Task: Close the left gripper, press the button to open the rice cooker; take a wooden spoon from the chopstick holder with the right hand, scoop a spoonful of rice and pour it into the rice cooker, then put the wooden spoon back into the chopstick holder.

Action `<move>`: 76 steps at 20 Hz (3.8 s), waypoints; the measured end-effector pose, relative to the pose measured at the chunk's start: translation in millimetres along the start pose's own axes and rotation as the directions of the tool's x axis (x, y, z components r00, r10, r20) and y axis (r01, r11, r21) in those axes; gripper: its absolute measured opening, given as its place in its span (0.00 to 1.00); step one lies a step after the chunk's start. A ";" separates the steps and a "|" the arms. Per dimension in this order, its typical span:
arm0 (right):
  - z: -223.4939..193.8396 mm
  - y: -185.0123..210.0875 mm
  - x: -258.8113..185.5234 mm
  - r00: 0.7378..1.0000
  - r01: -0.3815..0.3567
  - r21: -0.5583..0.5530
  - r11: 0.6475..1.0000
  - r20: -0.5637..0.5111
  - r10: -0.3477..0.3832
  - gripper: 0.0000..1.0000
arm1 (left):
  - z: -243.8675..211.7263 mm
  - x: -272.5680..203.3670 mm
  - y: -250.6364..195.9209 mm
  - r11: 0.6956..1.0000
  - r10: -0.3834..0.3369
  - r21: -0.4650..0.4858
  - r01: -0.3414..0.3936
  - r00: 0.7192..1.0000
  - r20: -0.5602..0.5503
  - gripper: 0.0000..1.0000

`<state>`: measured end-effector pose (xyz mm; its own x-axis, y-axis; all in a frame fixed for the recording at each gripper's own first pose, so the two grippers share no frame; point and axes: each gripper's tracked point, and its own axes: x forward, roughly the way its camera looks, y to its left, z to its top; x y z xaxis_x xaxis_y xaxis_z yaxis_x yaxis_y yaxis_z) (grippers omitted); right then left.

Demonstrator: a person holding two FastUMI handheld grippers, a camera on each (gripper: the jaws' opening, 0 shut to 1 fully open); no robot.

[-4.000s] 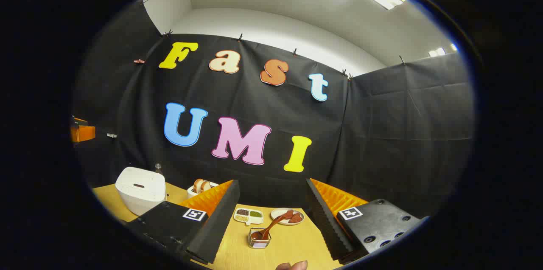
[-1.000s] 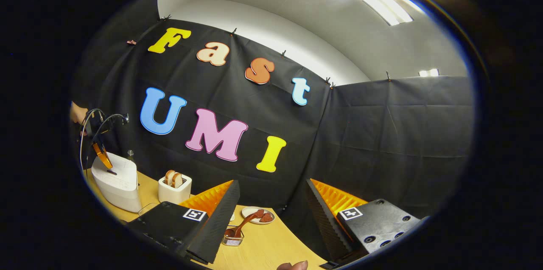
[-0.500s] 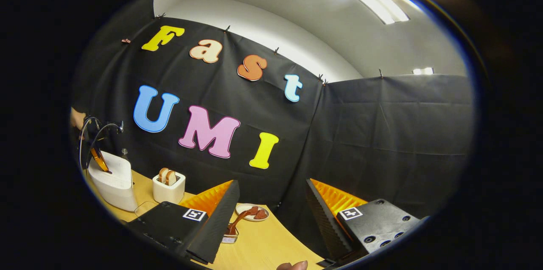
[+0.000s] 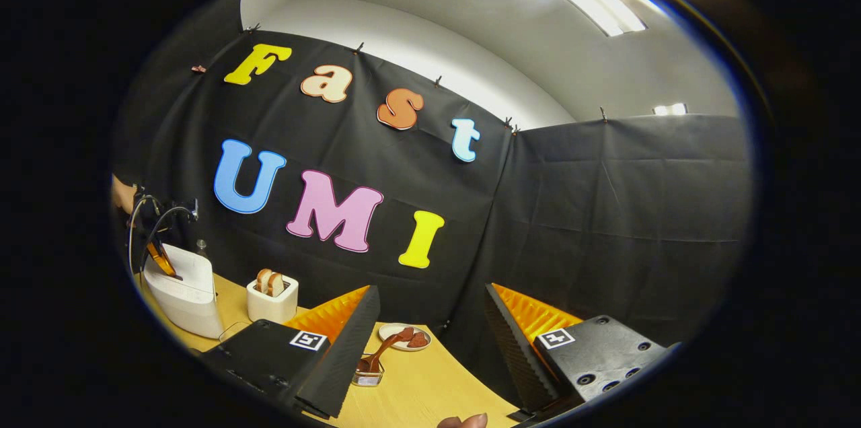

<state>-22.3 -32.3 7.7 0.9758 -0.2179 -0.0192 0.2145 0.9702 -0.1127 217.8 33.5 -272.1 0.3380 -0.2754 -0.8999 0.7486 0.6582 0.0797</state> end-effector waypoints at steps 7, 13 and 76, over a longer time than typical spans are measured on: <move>8.7 -18.8 -5.6 1.000 0.015 0.023 1.000 0.023 -0.016 0.96 | 47.3 -74.4 28.8 0.979 0.190 0.046 -0.200 0.968 0.165 0.07; 5.9 -22.9 -10.8 1.000 -0.004 0.045 0.999 0.017 0.004 0.97 | 67.3 -116.9 38.5 0.931 0.327 0.086 -0.356 0.914 0.241 0.06; -243.8 58.9 177.1 0.805 -0.406 0.405 0.819 -0.266 0.531 0.98 | 74.8 -311.8 -204.8 0.608 0.793 -0.665 -0.434 0.284 0.539 0.96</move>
<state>152.6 -39.5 -244.6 0.8878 0.3113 -0.3390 -0.2034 0.9261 0.3177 1.7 -67.7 24.2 0.9971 0.0658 0.0393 -0.0711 0.9855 0.1539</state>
